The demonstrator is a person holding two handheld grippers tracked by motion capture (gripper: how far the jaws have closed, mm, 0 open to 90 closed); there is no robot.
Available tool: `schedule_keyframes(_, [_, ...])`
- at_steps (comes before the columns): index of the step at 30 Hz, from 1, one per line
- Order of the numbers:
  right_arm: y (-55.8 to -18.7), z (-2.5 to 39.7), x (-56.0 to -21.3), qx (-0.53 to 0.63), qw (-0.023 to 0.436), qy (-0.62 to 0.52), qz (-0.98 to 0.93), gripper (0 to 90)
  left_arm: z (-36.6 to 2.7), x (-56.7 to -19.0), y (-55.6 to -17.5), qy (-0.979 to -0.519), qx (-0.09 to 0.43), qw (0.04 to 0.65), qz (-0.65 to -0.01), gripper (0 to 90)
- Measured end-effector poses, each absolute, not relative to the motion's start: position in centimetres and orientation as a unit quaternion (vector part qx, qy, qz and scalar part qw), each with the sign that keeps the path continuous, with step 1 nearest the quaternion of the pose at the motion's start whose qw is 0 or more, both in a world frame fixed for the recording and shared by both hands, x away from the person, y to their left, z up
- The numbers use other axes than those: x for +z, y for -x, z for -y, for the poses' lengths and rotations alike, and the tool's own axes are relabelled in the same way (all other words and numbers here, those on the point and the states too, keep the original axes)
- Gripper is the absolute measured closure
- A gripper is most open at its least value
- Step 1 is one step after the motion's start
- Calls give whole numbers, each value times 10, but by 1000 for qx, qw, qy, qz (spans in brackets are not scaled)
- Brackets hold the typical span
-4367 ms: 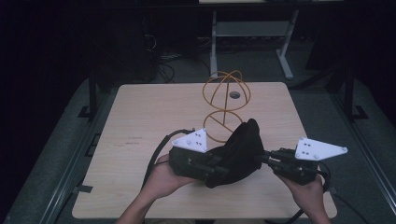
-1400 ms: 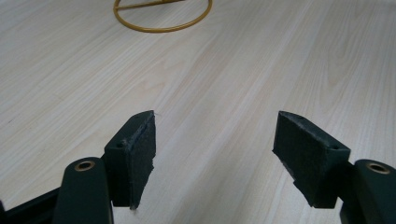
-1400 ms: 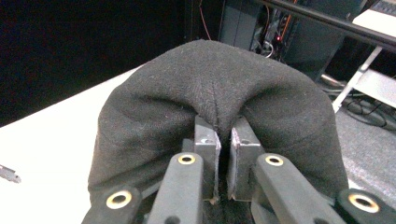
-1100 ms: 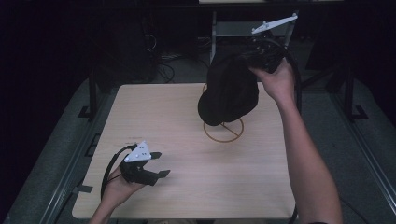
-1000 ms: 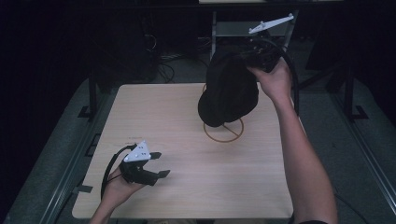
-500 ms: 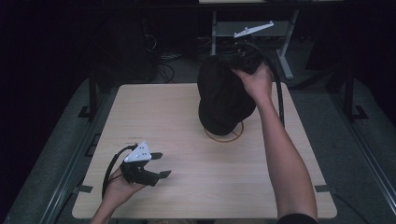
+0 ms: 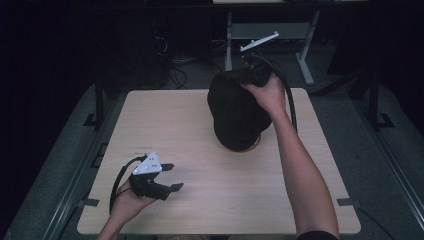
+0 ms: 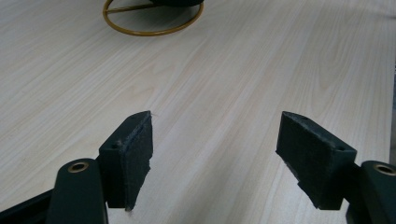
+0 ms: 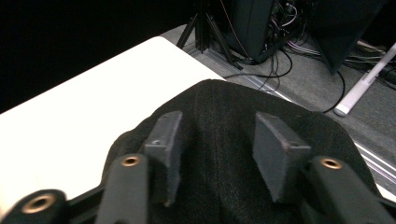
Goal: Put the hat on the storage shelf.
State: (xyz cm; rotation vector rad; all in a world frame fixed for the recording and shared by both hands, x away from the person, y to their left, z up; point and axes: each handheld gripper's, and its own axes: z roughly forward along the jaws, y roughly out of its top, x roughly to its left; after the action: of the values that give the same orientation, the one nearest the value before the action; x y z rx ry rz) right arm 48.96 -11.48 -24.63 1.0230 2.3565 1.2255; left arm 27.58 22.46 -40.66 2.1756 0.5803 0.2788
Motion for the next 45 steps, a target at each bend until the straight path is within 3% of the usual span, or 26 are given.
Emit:
schedule_keyframes(10, [-479,125,-238,450,148,-346,-810,392,-225,-408,-277,-868,118,423,-230,248])
schedule_keyframes(33, [-446,162,-231,469,156,-343,-799,261,-226,-410,-278,-867,117,420,-241,248])
schedule_keyframes(45, [-431,177,-232,483,159,-343,-790,255,-229,-411,-279,-867,113,417,-248,245])
